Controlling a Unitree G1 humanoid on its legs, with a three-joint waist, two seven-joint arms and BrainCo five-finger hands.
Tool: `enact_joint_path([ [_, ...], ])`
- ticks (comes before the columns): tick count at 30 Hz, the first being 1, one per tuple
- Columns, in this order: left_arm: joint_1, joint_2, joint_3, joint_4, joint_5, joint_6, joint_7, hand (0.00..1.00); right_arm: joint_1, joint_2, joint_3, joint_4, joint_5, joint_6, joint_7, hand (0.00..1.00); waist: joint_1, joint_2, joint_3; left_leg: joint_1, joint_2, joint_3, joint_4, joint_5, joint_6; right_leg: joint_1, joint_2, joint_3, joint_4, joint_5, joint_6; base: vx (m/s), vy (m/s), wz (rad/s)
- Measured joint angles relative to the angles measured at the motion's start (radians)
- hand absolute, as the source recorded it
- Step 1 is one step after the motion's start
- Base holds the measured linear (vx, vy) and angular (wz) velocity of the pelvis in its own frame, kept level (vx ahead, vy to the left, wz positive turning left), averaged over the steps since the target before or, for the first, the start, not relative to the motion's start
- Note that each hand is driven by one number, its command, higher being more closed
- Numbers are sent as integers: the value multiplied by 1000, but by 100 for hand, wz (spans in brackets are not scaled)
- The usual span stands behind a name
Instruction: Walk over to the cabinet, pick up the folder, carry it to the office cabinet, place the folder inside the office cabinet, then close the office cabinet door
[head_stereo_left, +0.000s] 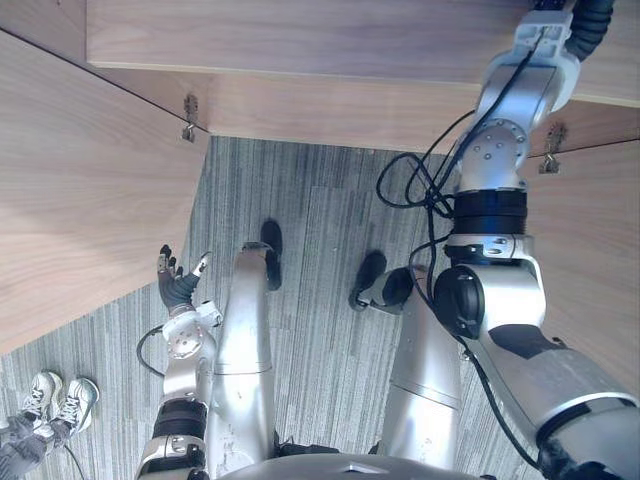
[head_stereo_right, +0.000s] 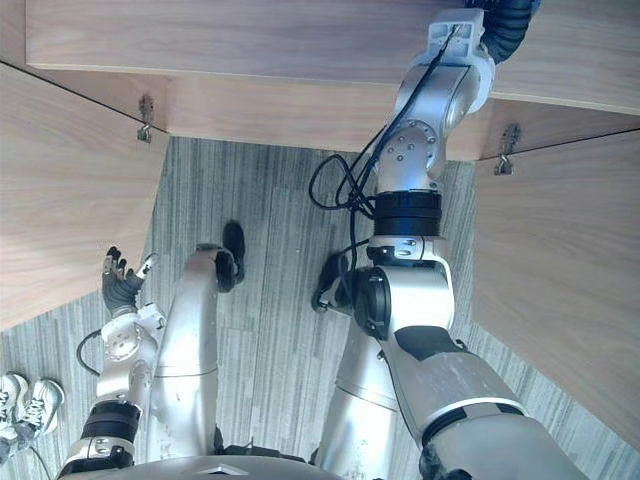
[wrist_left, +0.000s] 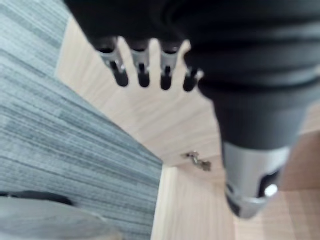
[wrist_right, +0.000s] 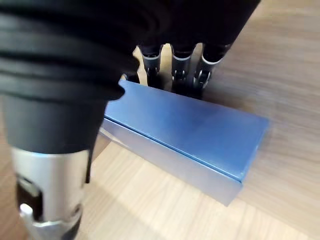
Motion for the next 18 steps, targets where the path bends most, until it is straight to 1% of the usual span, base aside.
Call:
enact_joint_path([
  [3, 0, 0, 6, 11, 0, 5, 2, 0, 7, 0, 5, 2, 0, 8, 8, 0, -1, -1, -9, 1, 6, 0, -11, 5, 0, 2, 8, -3, -16, 9, -1, -28, 14, -7],
  [6, -1, 0, 14, 25, -1, 9, 2, 0, 30, 0, 21, 1, -8, 14, 7, 0, -8, -1, -9, 15, 8, -3, -23, 10, 0, 21, 10, -10, -34, 16, -2, 0, 0, 0],
  [8, -1, 0, 18, 41, -1, 17, 3, 0, 62, -2, 27, -1, -34, 34, 4, 0, -13, -2, -13, 30, 8, -3, -33, 10, 0, 38, 12, -13, -47, 18, 0, 0, 0, 0],
  [9, 0, 0, 17, 44, 0, 24, 3, 0, 80, -2, 30, -2, -64, 48, -1, 0, -13, -4, -25, 30, 10, -2, -42, 12, 1, 38, 14, -14, -58, 23, 1, -26, 23, -6],
  [10, 0, 0, 18, 43, 0, 25, 3, 0, 93, -3, 37, -2, -99, 62, -8, 0, -14, -8, -29, 35, 13, 2, -51, 14, 2, 41, 17, -12, -67, 29, 2, -23, 21, -8],
  [11, 0, 1, 18, 43, 0, 25, 3, 0, 97, -6, 38, -2, -112, 69, -15, 0, -14, -8, -29, 38, 14, 2, -52, 15, 2, 44, 20, -12, -72, 31, 3, -21, 20, -12],
  [14, 0, 1, 19, 44, 0, 27, 4, 0, 117, -26, 50, -3, -188, 116, -23, 0, -19, -9, -29, 52, 22, 4, -61, 15, 4, 62, 28, -14, -92, 39, 5, -13, 18, -7],
  [15, 0, 0, 19, 44, 0, 28, 3, 0, 123, -36, 58, -3, -196, 122, -23, 0, -19, -9, -29, 56, 22, 4, -63, 16, 4, 66, 28, -14, -95, 40, 5, 0, 0, 0],
  [18, 0, 0, 26, 57, 0, 34, 3, 0, 134, -68, 69, -5, -303, 168, -22, 0, -29, -9, -30, 72, 22, 8, -88, 24, 7, 81, 30, -16, -123, 52, 9, -5, 10, -2],
])
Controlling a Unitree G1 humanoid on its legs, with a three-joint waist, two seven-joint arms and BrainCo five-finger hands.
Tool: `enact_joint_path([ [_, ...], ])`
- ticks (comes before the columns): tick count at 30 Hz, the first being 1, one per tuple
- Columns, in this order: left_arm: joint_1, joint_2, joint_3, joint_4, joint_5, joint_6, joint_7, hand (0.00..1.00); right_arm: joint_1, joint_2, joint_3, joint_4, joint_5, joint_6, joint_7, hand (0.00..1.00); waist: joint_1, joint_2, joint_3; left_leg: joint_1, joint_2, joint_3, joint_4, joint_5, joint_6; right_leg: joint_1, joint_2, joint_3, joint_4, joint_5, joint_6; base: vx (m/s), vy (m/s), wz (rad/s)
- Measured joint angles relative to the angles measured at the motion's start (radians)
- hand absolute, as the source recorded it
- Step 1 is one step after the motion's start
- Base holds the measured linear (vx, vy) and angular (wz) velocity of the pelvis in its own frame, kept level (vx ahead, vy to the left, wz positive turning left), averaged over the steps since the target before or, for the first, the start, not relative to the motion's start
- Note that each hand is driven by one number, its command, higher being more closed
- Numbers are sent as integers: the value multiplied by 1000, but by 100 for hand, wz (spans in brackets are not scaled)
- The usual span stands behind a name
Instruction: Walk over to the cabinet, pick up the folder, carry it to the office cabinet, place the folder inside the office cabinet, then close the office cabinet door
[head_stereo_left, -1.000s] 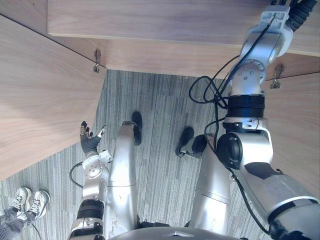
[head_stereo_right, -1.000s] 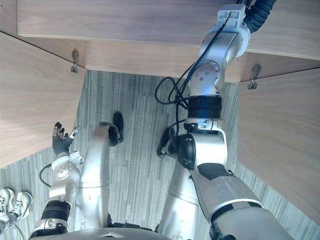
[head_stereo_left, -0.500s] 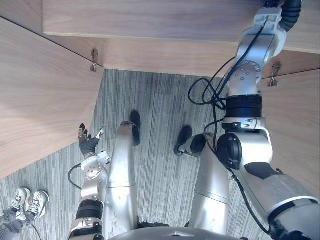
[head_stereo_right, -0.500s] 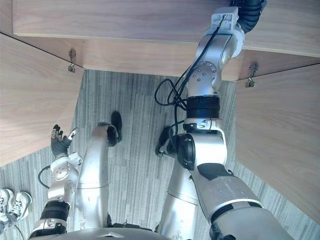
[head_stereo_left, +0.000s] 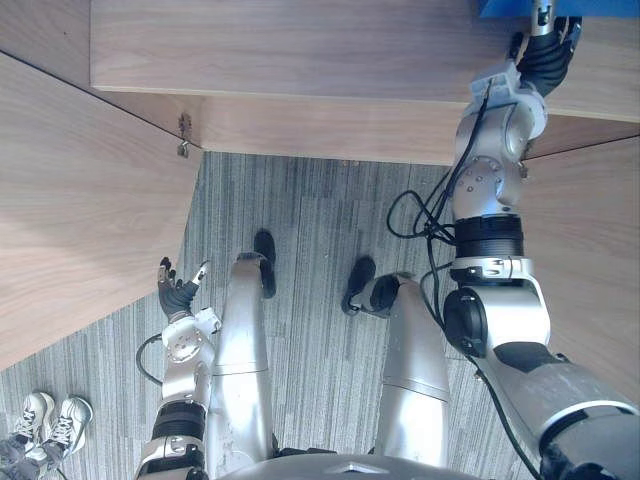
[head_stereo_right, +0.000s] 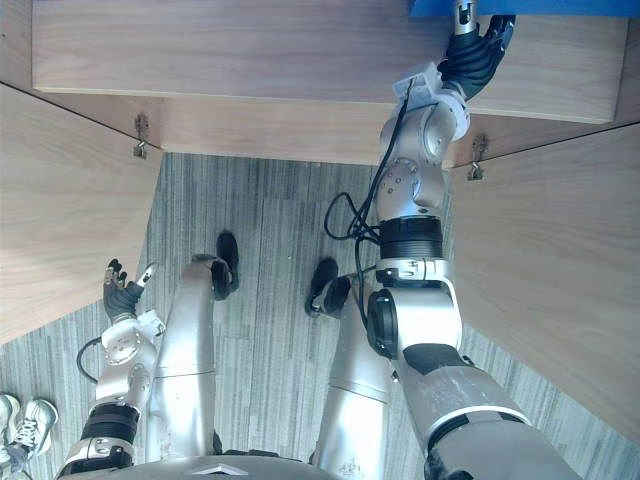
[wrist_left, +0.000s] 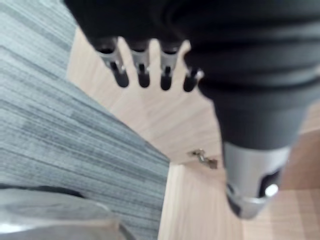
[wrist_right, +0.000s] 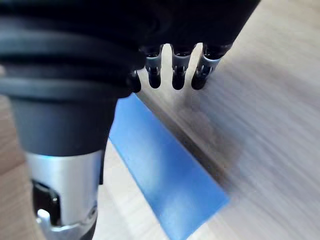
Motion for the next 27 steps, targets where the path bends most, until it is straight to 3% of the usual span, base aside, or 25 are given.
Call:
enact_joint_path([
  [7, 0, -1, 38, 37, 2, 15, -4, 0, 34, -109, 8, -57, -243, 93, 10, 0, -11, 0, 0, 26, 7, 9, -37, 9, 5, 29, 12, 0, -54, 24, 11, -9, 27, -5],
  [14, -2, 0, 83, 70, 1, 28, -16, 0, 35, -185, 29, -30, -391, 191, 99, 0, -29, -1, 1, 27, 14, 16, -44, 15, 10, 31, 15, 0, -72, 42, 9, -9, 24, -4],
  [19, -16, 1, 123, 98, 1, 37, -37, 0, 39, -187, 34, 28, -479, 237, 156, 0, -31, -6, 3, 44, 14, 19, -66, 27, 10, 45, 16, -2, -90, 51, 10, -7, 1, 0],
  [27, -42, 4, 151, 102, 1, 38, -40, 0, 150, -180, 34, 14, -540, 249, 161, 0, -31, -32, 14, 41, 14, 18, -69, 32, 12, 45, 17, -5, -97, 53, 14, -4, 2, 0],
])
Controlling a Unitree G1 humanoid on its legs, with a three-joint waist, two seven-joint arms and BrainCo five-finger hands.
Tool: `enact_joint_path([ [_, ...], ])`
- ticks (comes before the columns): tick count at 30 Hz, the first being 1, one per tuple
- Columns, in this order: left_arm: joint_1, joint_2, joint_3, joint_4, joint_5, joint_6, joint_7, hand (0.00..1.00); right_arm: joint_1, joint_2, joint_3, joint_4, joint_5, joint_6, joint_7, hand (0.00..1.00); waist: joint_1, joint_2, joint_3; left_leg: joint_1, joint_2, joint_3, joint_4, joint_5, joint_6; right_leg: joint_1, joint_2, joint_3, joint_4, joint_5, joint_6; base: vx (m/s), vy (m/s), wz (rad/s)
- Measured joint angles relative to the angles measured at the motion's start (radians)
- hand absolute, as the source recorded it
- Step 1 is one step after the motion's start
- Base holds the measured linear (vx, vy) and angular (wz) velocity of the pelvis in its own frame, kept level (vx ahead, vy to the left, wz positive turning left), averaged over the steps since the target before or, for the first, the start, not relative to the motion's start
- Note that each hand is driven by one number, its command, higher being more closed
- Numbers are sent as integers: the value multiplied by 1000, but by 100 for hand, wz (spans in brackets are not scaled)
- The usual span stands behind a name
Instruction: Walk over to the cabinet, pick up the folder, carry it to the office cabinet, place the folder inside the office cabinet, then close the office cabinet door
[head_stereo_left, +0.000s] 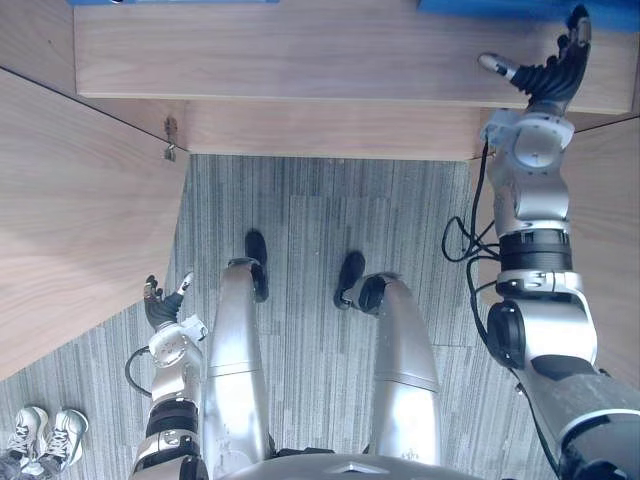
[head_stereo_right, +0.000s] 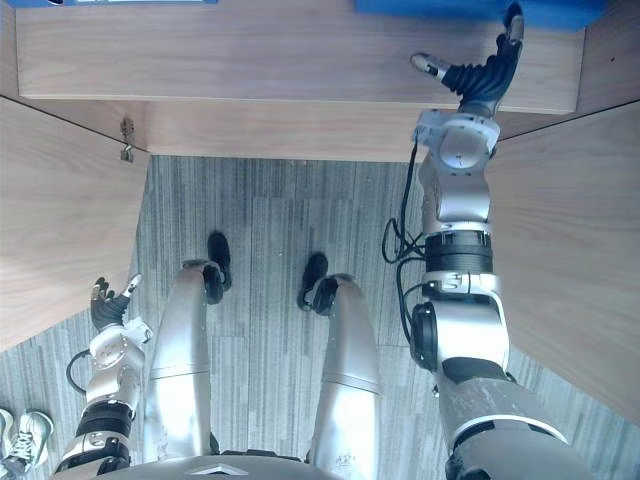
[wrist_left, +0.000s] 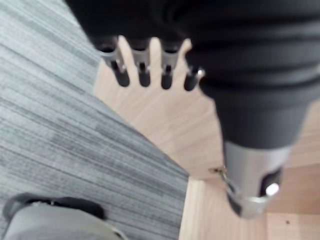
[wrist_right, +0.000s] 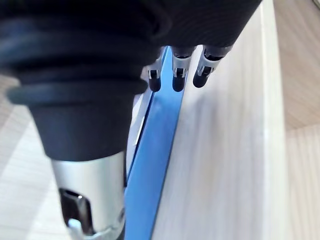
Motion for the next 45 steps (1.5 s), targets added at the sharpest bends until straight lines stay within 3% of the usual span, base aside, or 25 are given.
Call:
enact_joint_path([
  [9, -1, -1, 0, -13, 3, 10, -1, 0, 202, 54, -44, -237, -99, -2, 0, 0, -2, -19, 10, 1, 0, -1, 4, 1, 1, 0, -1, 2, 12, -4, 3, -4, 2, 0],
  [15, 12, -1, -6, -63, 58, 9, 1, 0, 378, 102, 22, -436, -270, -44, -7, 0, -3, -35, 19, 13, 1, 13, 2, 0, 2, -1, -1, 15, 17, -5, 3, -14, 7, -2],
  [16, 12, -1, -8, -69, 79, 9, 1, 0, 393, 103, 39, -453, -311, -52, -8, 100, -3, -35, 19, 14, 1, 15, 3, -1, 3, -1, -1, 17, 18, -5, 3, -30, 16, -1],
  [25, 12, 14, -29, -77, 121, 8, 3, 0, 366, 103, 208, -437, -468, -83, -7, 100, 4, -39, 29, 15, 5, 24, 55, -28, 9, -10, -4, 38, 67, -21, 7, -36, 23, -2],
  [29, 10, 38, -47, -76, 122, 6, 4, 0, 250, 104, 249, -357, -508, -85, -10, 100, 6, -45, 41, -16, 9, 31, 85, -35, 10, -50, -4, 53, 96, -21, 7, -51, 30, -6],
  [36, 11, 45, -73, -80, 122, -8, 4, 0, 108, 64, 251, -267, -513, -82, -32, 100, 25, -38, 73, -66, 15, 32, 129, -40, 18, -98, -6, 61, 131, -25, 10, -29, 40, -4],
  [45, 56, 49, -106, -128, 121, -37, 5, 0, 12, -73, 280, -171, -475, -82, -50, 100, 33, -38, 73, -105, 15, 37, 137, -46, 23, -136, -14, 60, 141, -31, 14, 2, 14, 0],
])
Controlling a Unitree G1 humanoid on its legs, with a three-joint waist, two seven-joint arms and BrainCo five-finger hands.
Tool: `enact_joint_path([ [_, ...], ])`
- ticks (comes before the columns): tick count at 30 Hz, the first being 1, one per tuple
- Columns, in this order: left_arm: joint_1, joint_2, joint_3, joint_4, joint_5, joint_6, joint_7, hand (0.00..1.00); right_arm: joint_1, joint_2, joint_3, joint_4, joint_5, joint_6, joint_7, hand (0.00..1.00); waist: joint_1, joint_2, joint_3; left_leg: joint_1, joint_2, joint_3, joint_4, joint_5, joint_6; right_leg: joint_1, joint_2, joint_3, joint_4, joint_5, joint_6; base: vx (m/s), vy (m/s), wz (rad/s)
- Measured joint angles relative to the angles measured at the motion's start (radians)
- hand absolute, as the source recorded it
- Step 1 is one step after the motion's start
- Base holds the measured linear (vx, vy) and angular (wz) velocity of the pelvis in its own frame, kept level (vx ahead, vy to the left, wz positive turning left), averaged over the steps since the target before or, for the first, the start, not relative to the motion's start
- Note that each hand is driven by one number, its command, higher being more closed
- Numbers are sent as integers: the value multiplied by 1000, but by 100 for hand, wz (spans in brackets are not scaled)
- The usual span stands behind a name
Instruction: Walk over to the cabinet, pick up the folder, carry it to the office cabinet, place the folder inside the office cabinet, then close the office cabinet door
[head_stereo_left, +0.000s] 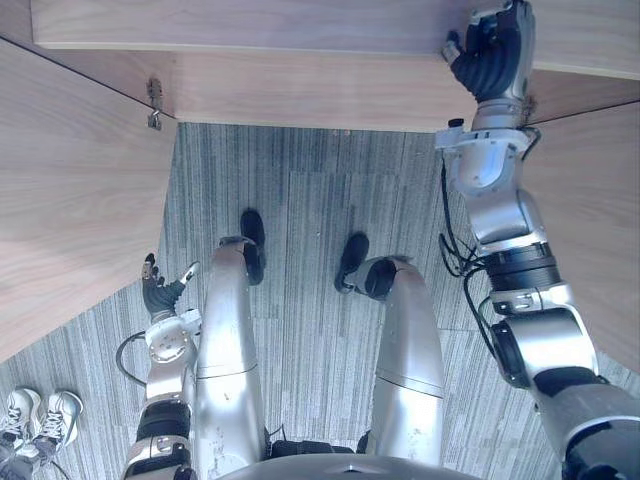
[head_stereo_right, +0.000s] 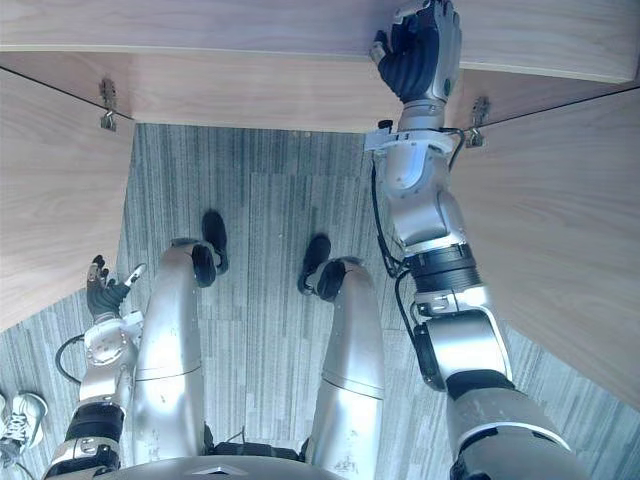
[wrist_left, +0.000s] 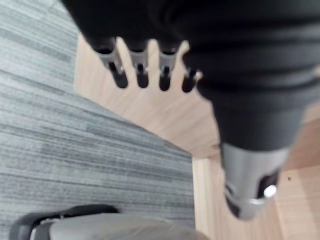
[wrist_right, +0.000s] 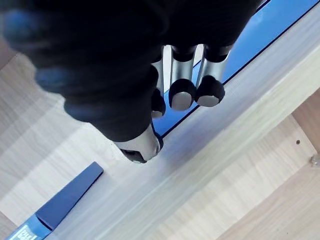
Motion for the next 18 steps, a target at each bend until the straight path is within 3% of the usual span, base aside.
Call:
enact_joint_path([
  [18, 36, 6, -36, 1, -24, -23, 0, 0, -194, -172, 11, 206, 170, -24, 5, 100, 4, 0, -2, -47, -26, 1, -19, 3, 4, -41, -28, -8, 0, -11, 0, 9, 25, 5],
])
